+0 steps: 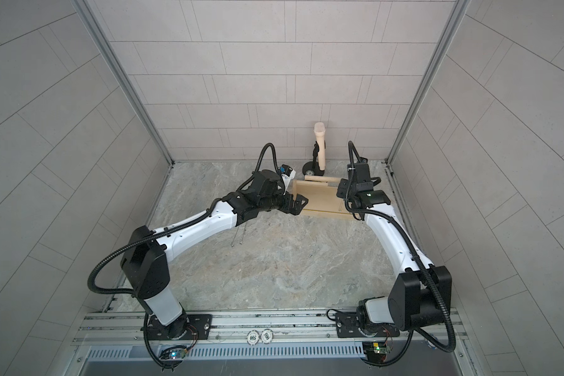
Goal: Take the necklace off the jewelry display stand
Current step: Take off the necklace from the stand.
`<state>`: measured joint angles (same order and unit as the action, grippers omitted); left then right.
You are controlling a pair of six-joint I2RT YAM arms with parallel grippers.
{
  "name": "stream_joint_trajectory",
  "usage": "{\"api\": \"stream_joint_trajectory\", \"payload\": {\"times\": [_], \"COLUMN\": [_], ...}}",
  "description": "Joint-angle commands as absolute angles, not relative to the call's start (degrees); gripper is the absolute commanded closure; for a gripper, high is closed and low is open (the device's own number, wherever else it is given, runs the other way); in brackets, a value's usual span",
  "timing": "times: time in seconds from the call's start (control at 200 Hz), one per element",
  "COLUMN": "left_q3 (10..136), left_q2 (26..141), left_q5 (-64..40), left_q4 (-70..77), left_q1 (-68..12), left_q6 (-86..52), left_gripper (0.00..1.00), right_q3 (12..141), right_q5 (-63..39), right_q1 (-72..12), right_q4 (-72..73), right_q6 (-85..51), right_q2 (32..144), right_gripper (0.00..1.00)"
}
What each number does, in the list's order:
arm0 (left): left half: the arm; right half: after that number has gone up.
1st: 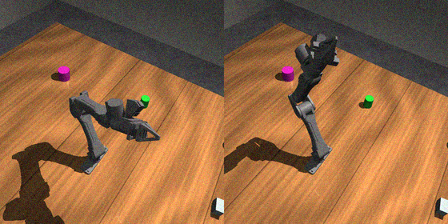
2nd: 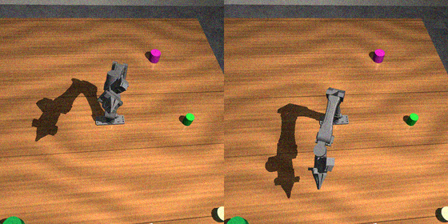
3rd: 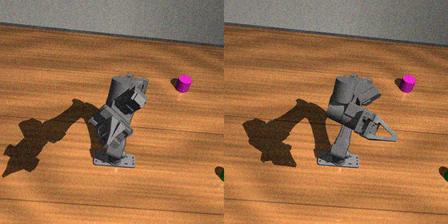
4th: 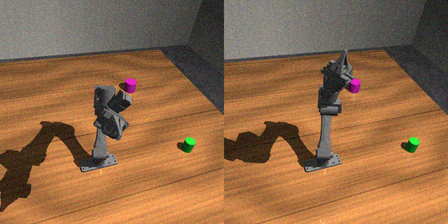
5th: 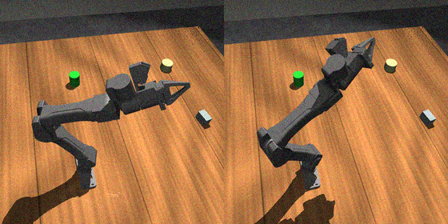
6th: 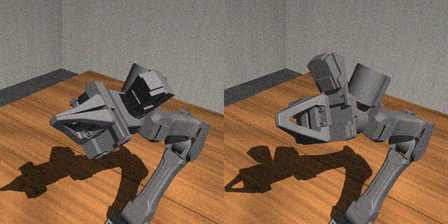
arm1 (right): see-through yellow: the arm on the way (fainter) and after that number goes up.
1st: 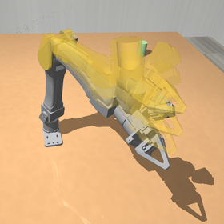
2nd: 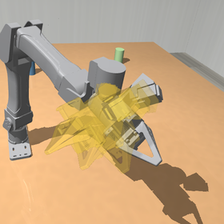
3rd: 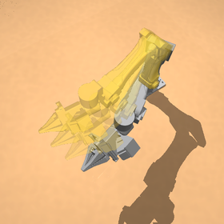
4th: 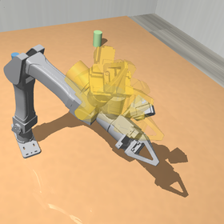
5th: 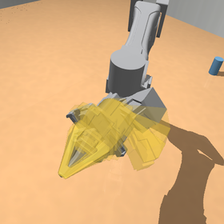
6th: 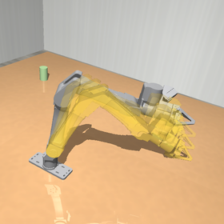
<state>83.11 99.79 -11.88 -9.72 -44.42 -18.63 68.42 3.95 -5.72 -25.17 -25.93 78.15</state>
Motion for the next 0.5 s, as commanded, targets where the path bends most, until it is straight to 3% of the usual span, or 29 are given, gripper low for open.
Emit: {"api": "stream_joint_trajectory", "payload": {"times": [0.0, 0.495], "left_q3": [82.5, 81.7], "left_q2": [98.7, 98.2], "left_q5": [-12.6, -14.6], "left_q4": [-8.7, -6.4], "left_q1": [-44.4, -44.4], "left_q6": [-19.2, -19.6], "left_gripper": [0.00, 0.00], "right_q3": [70.2, 76.4], "right_q5": [5.8, -0.7], "right_q1": [-5.4, -5.4], "right_q4": [-26.5, -31.0], "right_q6": [-25.7, -25.0], "right_q2": [77.4, 76.4], "right_gripper": [1.00, 1.00]}}
